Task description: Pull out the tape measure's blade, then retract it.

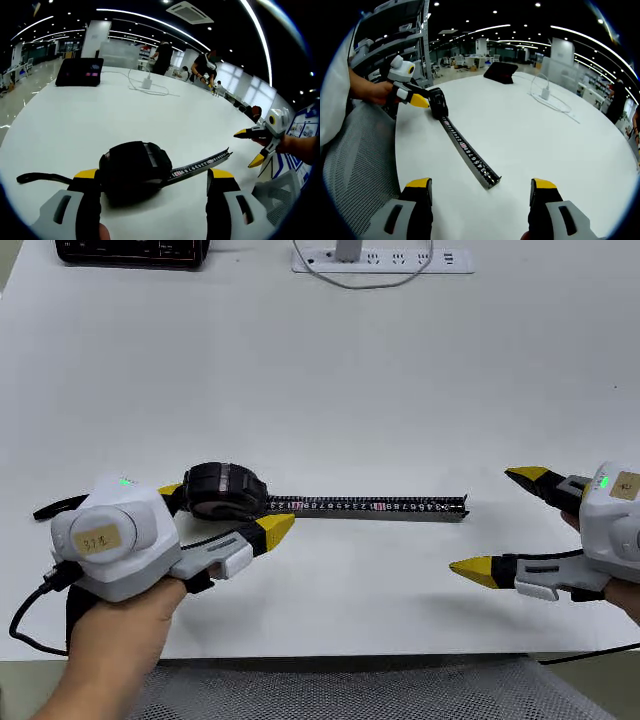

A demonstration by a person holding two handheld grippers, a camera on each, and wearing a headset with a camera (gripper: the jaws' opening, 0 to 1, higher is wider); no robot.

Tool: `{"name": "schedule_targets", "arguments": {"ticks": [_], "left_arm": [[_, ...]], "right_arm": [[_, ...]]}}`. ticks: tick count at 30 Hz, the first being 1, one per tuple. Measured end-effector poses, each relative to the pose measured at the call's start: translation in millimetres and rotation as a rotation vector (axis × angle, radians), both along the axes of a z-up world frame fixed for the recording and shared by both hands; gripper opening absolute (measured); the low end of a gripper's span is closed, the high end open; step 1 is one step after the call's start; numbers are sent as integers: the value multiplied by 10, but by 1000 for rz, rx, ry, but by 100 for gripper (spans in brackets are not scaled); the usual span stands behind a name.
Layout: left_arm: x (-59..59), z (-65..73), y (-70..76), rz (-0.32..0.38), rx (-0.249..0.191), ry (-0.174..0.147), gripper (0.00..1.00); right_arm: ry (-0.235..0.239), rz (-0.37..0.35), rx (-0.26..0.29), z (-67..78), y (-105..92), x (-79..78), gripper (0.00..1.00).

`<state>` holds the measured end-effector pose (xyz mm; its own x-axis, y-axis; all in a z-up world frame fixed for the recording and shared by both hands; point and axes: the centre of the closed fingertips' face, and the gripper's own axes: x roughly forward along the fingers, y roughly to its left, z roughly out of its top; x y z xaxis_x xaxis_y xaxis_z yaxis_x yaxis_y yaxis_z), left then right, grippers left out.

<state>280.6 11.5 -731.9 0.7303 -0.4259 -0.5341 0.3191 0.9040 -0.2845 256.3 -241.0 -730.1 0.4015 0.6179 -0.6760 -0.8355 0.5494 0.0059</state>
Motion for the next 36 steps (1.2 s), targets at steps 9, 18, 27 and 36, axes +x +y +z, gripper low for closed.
{"name": "schedule_targets", "arguments": {"ticks": [9, 18, 27, 36], "left_arm": [[64, -44, 79, 71, 54, 5, 73], [115, -87, 127, 120, 94, 4, 67], [173, -129, 184, 190, 70, 15, 64], [181, -145, 210, 199, 72, 17, 59]], "right_arm": [[21, 51, -23, -40, -16, 6, 66], [25, 74, -40, -65, -32, 38, 59], [28, 77, -50, -84, -37, 33, 57], [33, 85, -61, -107, -50, 33, 52]]}}
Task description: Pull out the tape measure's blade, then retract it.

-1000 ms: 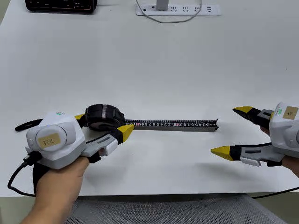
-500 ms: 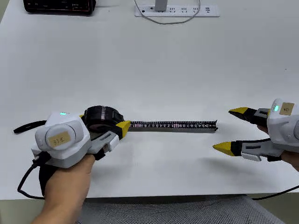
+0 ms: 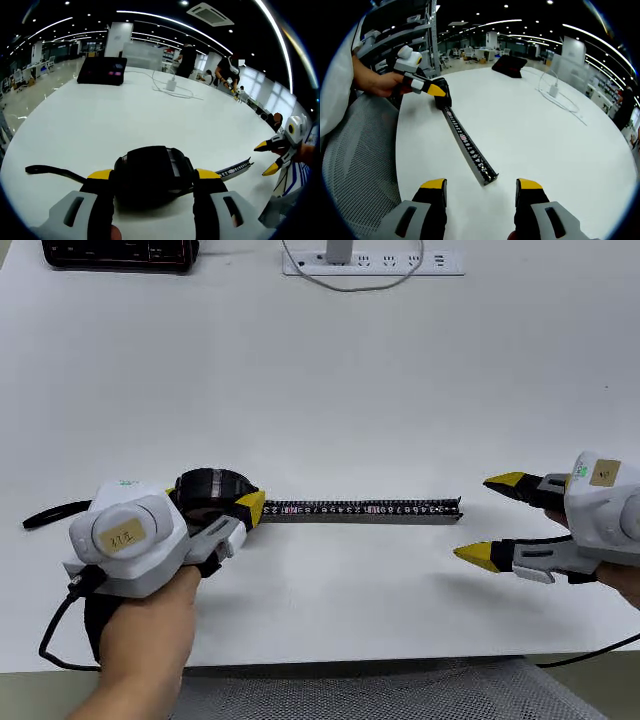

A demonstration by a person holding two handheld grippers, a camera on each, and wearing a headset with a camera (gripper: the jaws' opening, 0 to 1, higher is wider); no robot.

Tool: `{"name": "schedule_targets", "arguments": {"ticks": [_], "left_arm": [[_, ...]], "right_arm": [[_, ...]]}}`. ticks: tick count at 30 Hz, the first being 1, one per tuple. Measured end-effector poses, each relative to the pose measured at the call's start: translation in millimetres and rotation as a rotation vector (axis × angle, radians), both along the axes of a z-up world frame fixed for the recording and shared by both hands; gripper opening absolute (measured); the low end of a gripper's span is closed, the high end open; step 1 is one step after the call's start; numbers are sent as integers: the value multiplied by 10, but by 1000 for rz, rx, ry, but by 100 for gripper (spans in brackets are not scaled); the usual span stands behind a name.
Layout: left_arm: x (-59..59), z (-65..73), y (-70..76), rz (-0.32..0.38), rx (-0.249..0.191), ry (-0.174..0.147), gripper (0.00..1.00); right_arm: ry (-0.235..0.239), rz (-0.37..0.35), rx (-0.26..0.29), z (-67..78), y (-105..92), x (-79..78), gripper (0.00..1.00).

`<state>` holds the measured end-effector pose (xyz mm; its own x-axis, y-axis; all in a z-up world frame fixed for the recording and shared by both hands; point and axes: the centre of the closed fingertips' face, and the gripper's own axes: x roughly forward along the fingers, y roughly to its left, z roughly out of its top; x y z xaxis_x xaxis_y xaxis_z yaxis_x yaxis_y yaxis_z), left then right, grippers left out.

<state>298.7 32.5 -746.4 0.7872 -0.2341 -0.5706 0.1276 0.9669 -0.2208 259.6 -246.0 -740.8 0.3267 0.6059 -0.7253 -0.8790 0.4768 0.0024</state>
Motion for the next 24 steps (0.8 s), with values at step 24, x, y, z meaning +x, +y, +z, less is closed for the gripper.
{"name": "schedule_targets", "arguments": {"ticks": [24], "left_arm": [[-10, 10, -20, 1, -21, 5, 60]], "right_arm": [[22, 200, -153, -122, 40, 105, 34]]}}
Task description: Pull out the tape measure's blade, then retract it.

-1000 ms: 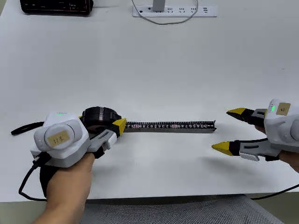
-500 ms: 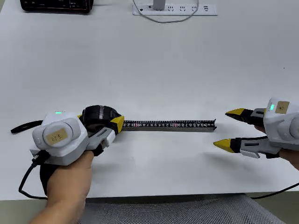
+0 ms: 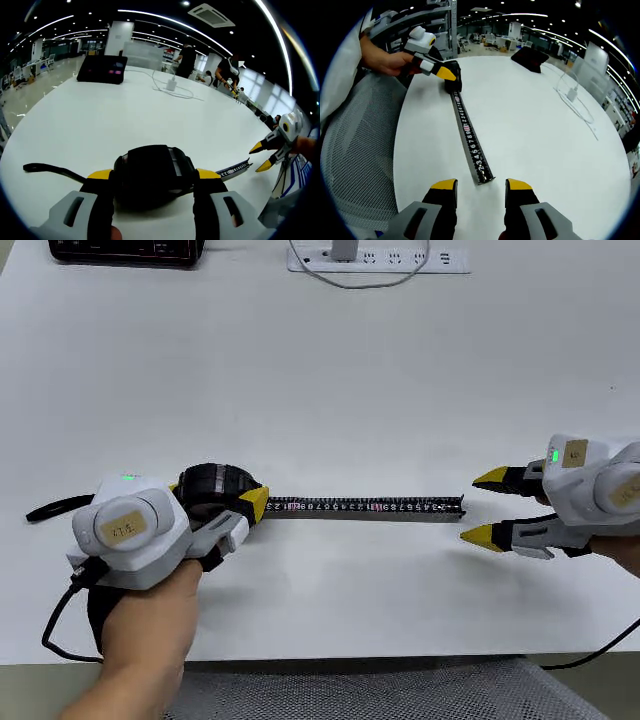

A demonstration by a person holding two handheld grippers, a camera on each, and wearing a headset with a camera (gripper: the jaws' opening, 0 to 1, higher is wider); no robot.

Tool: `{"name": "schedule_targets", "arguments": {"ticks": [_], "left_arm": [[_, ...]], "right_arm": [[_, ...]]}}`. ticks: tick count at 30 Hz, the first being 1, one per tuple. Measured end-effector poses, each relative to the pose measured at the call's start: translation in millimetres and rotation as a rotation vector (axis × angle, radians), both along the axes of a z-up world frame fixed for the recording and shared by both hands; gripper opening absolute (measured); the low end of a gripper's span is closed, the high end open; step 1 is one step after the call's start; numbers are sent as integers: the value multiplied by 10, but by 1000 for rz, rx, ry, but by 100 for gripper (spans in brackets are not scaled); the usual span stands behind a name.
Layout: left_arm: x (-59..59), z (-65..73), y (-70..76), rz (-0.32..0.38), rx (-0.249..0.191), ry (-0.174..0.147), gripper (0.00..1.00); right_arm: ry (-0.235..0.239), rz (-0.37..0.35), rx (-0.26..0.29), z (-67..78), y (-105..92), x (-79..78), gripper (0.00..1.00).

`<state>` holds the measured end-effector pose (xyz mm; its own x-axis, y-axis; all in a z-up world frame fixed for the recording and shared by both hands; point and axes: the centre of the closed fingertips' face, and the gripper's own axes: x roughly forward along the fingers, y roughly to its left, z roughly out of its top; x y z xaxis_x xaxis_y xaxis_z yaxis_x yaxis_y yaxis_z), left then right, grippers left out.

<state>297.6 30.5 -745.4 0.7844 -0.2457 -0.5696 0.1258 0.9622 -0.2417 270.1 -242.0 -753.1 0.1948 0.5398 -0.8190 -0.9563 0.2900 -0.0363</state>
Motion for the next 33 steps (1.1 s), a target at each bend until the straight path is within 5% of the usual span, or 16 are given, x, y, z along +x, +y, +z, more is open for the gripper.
{"name": "schedule_targets", "arguments": {"ticks": [15, 33], "left_arm": [[6, -8, -1, -3, -1, 3, 60], [8, -16, -1, -3, -2, 5, 60]], "right_arm": [[27, 159, -117, -191, 23, 32, 25], [53, 223, -158, -262, 29, 58, 13]]}}
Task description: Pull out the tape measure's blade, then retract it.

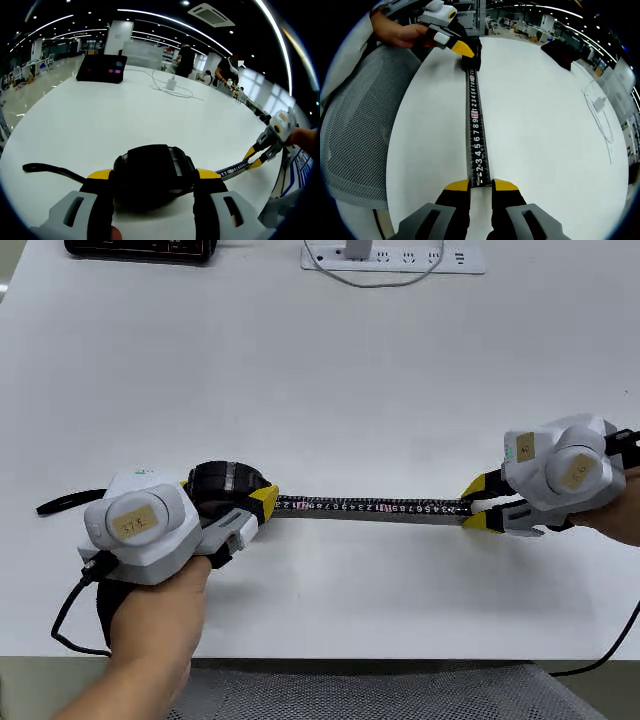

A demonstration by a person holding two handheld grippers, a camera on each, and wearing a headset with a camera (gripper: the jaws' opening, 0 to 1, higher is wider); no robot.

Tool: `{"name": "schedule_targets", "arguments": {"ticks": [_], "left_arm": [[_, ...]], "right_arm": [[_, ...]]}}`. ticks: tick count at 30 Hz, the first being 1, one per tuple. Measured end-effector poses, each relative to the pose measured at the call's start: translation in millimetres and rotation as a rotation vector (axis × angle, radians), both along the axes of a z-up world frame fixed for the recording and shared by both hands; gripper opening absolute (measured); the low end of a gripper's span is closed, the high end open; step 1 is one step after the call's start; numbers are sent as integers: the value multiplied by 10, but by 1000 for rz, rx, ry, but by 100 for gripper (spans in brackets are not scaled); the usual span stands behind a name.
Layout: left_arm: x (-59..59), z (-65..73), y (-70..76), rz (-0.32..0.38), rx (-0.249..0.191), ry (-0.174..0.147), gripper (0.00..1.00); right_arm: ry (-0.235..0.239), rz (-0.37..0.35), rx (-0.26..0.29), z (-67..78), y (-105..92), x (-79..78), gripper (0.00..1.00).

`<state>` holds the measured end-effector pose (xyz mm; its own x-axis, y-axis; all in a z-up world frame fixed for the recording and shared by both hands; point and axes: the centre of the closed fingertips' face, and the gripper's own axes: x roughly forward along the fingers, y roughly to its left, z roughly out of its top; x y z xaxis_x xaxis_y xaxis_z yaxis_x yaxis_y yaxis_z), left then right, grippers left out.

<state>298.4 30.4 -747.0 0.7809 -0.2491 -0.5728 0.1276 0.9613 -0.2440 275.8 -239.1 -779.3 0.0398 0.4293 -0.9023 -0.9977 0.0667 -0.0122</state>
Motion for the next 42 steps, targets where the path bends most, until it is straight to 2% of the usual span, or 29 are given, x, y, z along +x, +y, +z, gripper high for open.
{"name": "schedule_targets", "arguments": {"ticks": [14, 29, 38, 42], "left_arm": [[-2, -12, 1, 9, -8, 19, 60], [-8, -22, 2, -8, 20, 54, 57], [1, -27, 6, -10, 5, 55, 57], [0, -22, 4, -12, 3, 54, 57]], "right_arm": [[5, -9, -5, -14, -13, 9, 11], [0, 5, -13, -4, -19, 9, 10], [-3, 13, -23, 13, -17, 13, 10], [0, 8, -11, 27, 17, 32, 10]]}}
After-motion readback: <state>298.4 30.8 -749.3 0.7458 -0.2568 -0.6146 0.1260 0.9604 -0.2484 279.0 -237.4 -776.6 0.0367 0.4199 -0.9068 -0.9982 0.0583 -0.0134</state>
